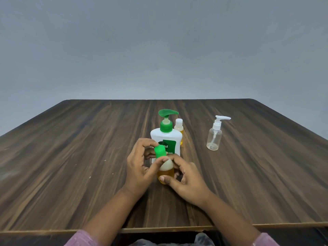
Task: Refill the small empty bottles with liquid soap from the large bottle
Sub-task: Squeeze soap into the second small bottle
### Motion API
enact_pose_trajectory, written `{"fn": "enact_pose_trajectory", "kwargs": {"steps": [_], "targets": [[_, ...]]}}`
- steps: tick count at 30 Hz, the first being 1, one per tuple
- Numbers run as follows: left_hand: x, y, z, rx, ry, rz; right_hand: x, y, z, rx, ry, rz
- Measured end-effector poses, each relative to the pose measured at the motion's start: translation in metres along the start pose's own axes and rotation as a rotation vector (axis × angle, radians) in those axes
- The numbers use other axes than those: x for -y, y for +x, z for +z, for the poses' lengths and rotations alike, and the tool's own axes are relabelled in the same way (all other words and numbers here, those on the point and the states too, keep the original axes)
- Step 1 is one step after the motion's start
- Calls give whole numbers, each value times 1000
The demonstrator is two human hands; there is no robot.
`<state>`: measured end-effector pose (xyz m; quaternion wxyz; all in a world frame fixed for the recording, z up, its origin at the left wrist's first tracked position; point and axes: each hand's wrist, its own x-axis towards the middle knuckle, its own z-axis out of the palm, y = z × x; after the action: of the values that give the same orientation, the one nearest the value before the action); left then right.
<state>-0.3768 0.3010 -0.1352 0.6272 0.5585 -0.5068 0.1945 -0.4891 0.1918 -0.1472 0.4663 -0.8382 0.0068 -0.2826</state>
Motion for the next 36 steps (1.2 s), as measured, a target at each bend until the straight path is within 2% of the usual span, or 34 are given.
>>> {"fn": "enact_pose_trajectory", "kwargs": {"steps": [5,10,12,16,21,23,25,28,31,33,36], "targets": [[3,0,0,7,56,76,2,-1,-1,-6,-30,-61],[0,1,0,-13,-82,-63,-1,-3,0,-28,-126,-129],[0,2,-1,1,-44,-49,-3,-3,-1,-9,-114,-132],[-2,0,0,47,-41,-22,-1,2,-3,112,241,17],[-7,-2,4,100,-170,-60,4,3,-14,402,616,215],[-10,-3,6,140,-250,-123,5,5,-21,504,692,253],[-16,-1,6,208,-405,-258,6,7,-27,574,752,264],[-25,6,6,372,-693,-462,5,7,-32,678,856,259],[-28,11,10,517,-898,-576,5,6,-35,762,985,262],[-27,13,11,525,-966,-641,3,6,-36,753,1015,295],[-28,14,11,404,-1011,-718,3,8,-34,638,970,326]]}}
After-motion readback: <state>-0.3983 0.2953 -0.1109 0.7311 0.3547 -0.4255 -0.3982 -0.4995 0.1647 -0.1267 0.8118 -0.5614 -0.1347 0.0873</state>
